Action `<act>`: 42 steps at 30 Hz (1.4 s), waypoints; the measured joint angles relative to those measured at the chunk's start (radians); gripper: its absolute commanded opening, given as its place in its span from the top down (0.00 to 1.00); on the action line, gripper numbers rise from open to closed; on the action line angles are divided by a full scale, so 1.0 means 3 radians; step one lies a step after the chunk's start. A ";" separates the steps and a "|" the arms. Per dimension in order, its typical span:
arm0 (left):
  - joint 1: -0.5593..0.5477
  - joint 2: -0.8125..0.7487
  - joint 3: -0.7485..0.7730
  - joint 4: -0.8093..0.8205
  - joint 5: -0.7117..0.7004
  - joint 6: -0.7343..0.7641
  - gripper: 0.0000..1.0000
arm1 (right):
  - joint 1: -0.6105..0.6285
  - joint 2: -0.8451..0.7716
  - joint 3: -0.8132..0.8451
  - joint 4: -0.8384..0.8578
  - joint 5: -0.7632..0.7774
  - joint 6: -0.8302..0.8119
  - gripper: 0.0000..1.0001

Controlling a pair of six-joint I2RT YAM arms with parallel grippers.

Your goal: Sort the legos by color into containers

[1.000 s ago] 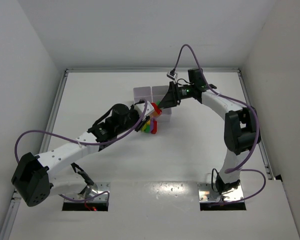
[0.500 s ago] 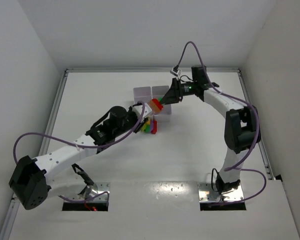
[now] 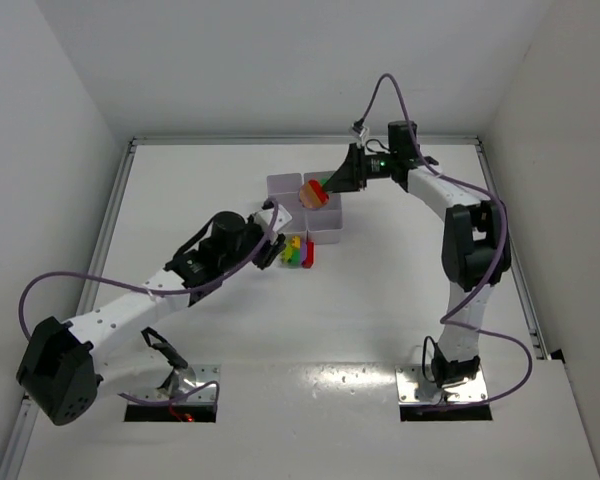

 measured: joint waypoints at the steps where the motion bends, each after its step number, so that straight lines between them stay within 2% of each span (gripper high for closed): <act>1: 0.0079 0.0010 0.0011 -0.0014 0.0061 -0.0062 1.00 | 0.0019 -0.0003 -0.0056 0.0006 -0.0004 0.0000 1.00; 8: 0.0640 0.0418 0.0361 -0.0224 0.0474 -0.0779 1.00 | 0.0033 -0.0123 -0.0473 -0.0065 -0.0005 -0.0023 1.00; 12: 0.0760 0.0468 0.0404 -0.0320 0.0482 -0.1129 1.00 | -0.0047 -0.0362 -0.0568 -0.0169 0.0056 -0.0154 1.00; 21: 0.0383 0.0725 0.0657 -0.0334 0.0106 -0.1665 1.00 | -0.0284 -0.0858 -0.0730 -0.0384 0.0476 -0.0468 1.00; 28: -0.0011 0.1425 0.1347 -0.0412 -0.0619 -0.2047 1.00 | -0.0579 -0.1053 -0.0884 -0.0558 0.0942 -0.0601 1.00; 34: -0.0042 0.1860 0.1709 -0.0456 -0.0875 -0.2171 1.00 | -0.0805 -0.1250 -0.1025 -0.0612 0.1125 -0.0636 1.00; 42: -0.0050 0.2206 0.1929 -0.0496 -0.1017 -0.2249 1.00 | -0.0946 -0.1319 -0.1095 -0.0614 0.1171 -0.0656 1.00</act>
